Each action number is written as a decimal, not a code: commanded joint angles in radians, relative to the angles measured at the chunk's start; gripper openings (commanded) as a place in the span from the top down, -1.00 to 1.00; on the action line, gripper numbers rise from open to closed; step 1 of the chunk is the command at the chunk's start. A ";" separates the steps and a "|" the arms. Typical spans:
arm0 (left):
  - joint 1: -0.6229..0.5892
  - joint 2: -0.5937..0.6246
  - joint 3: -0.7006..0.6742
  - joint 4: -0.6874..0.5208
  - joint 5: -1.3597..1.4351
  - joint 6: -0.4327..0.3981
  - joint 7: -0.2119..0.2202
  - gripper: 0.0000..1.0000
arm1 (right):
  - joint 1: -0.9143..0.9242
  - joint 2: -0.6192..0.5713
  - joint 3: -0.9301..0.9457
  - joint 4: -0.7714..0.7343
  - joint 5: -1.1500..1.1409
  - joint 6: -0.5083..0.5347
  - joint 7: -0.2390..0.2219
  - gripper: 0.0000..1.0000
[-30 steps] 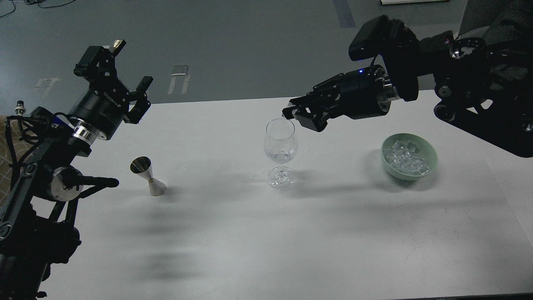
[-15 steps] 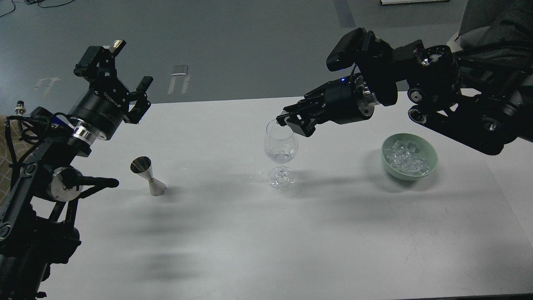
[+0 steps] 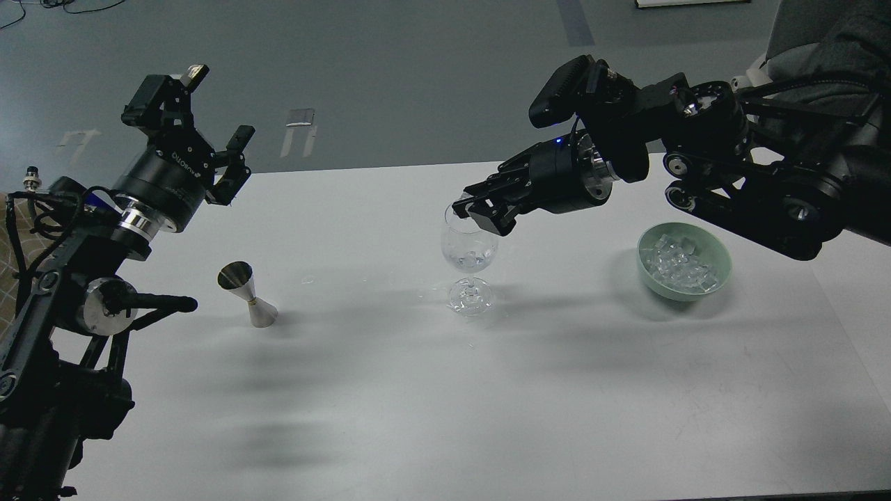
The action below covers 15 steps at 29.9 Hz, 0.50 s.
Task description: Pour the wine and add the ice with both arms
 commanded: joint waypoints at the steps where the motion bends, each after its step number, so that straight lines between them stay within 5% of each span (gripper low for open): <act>1: 0.000 0.000 0.000 0.000 -0.002 -0.002 0.000 -0.95 | 0.000 0.002 0.000 0.000 0.000 0.000 0.000 0.10; 10: 0.000 0.000 -0.001 0.000 -0.002 -0.002 0.000 -0.95 | 0.022 0.001 0.020 -0.017 0.015 0.000 -0.001 -0.21; 13: 0.003 0.000 -0.001 0.000 -0.002 0.003 0.002 -0.95 | 0.068 0.007 0.119 -0.111 0.049 0.000 -0.011 -0.85; 15: 0.006 0.000 -0.001 0.002 -0.003 0.006 0.009 -0.95 | 0.098 0.028 0.164 -0.192 0.139 -0.048 -0.035 -1.00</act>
